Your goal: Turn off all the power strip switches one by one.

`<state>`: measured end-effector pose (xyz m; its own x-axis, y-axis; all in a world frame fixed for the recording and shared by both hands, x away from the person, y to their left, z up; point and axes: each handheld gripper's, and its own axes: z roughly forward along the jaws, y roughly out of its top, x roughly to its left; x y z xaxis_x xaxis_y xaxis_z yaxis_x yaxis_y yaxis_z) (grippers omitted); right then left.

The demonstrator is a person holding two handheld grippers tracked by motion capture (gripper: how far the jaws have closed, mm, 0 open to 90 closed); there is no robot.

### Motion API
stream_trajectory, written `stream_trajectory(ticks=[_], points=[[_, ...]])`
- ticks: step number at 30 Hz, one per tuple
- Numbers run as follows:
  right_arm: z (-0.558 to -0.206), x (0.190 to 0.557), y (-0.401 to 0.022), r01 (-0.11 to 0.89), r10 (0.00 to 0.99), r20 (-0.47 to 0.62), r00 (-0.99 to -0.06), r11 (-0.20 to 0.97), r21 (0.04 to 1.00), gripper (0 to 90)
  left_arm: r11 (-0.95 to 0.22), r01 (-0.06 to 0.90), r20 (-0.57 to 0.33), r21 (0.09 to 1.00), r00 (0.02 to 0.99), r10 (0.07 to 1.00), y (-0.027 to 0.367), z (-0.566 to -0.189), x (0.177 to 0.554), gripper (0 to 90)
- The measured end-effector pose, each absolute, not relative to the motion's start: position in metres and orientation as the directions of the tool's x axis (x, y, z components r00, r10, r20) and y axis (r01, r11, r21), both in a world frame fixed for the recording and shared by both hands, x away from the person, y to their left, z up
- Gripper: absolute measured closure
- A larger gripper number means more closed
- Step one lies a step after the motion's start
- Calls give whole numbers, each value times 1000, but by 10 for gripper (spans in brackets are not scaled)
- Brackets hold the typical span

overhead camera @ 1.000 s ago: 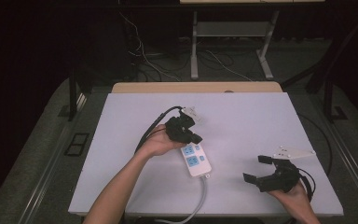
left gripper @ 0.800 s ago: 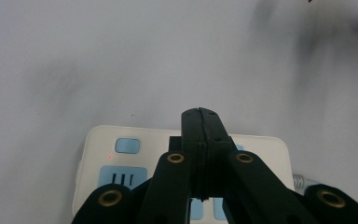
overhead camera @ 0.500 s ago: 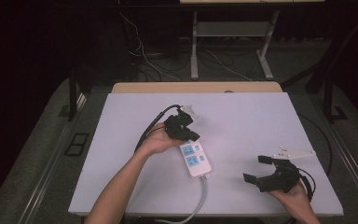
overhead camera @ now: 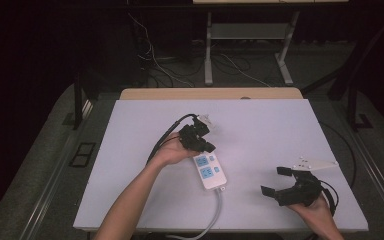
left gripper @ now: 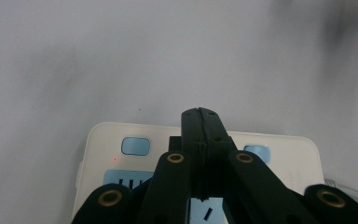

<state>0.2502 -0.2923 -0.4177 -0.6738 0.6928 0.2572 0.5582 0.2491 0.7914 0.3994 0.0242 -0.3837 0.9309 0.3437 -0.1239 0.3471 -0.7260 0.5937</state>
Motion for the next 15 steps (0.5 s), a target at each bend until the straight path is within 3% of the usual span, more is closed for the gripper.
stream_trajectory(ticks=[15], points=[[-418,250,-292,558,690,256,-677,253,791,0,-741,354,-133,570,930,342,20,-395,401,893]])
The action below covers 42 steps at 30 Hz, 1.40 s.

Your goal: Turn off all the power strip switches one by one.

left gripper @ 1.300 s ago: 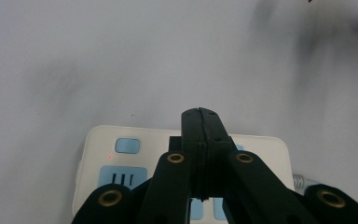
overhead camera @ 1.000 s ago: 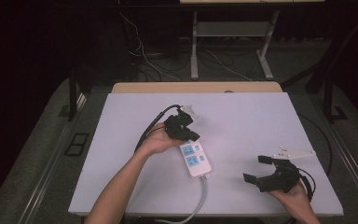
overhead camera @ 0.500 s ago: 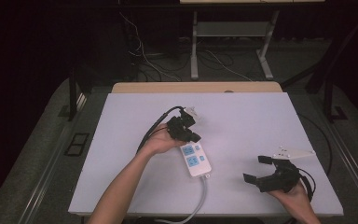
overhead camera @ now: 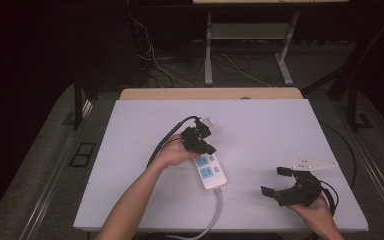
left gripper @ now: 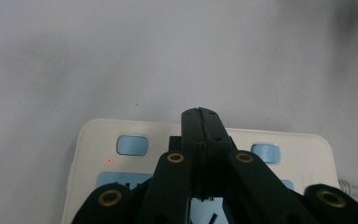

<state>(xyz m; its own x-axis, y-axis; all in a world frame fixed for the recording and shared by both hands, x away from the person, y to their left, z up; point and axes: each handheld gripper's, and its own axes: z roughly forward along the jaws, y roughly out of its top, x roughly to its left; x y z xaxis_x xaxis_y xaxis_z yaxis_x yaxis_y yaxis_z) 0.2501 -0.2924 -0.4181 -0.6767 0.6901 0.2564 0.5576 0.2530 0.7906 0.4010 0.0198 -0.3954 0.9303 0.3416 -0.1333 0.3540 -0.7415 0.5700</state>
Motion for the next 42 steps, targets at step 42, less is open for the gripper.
stream_trajectory(ticks=[42], points=[[-417,250,-294,560,691,257,-676,254,789,0,-734,399,-213,550,917,338,21,-410,407,899]])
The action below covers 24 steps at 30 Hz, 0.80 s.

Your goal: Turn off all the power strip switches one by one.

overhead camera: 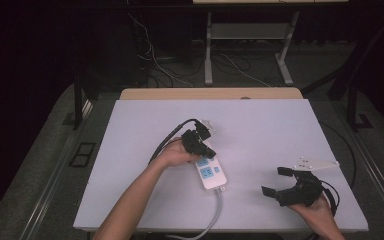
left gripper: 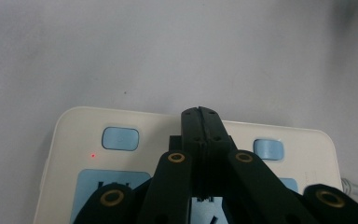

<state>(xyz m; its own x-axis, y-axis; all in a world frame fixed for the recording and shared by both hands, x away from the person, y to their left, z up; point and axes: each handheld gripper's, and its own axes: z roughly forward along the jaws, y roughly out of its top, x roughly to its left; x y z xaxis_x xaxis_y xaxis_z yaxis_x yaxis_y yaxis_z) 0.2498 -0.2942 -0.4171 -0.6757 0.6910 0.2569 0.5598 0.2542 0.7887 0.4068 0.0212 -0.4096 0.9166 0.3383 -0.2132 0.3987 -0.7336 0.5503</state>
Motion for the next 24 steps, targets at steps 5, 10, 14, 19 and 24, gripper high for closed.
stream_trajectory(ticks=[5,10,14,19,24], points=[[-418,250,-294,560,692,257,-674,253,789,0,-741,387,-196,548,921,336,20,-409,405,898],[-418,251,-295,563,693,258,-673,254,787,0,-750,375,-175,545,925,336,18,-407,404,897],[-418,251,-295,565,695,259,-671,252,786,0,-752,376,-173,541,925,338,18,-407,403,896],[-418,251,-295,565,695,259,-670,252,785,0,-758,366,-157,540,929,336,17,-406,402,895],[-418,251,-295,566,696,261,-669,249,786,0,-763,361,-147,536,930,337,16,-406,401,895]])
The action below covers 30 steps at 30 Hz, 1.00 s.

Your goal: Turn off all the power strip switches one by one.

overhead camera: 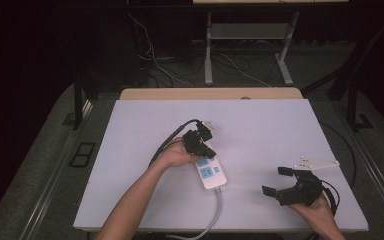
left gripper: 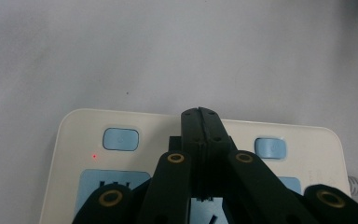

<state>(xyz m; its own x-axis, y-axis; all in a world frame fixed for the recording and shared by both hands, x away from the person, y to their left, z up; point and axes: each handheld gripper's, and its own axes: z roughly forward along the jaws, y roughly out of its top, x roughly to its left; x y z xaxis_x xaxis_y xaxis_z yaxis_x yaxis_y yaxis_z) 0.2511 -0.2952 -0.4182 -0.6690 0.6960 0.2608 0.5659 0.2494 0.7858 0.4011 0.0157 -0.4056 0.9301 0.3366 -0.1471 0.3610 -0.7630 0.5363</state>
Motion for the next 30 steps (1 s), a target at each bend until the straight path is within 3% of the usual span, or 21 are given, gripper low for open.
stream_trajectory(ticks=[15,30], points=[[-418,252,-297,568,701,262,-664,244,786,0,-740,337,-130,583,937,324,19,-390,399,893],[-418,252,-297,570,700,263,-664,246,784,0,-712,348,-95,610,924,370,33,-372,407,893]])
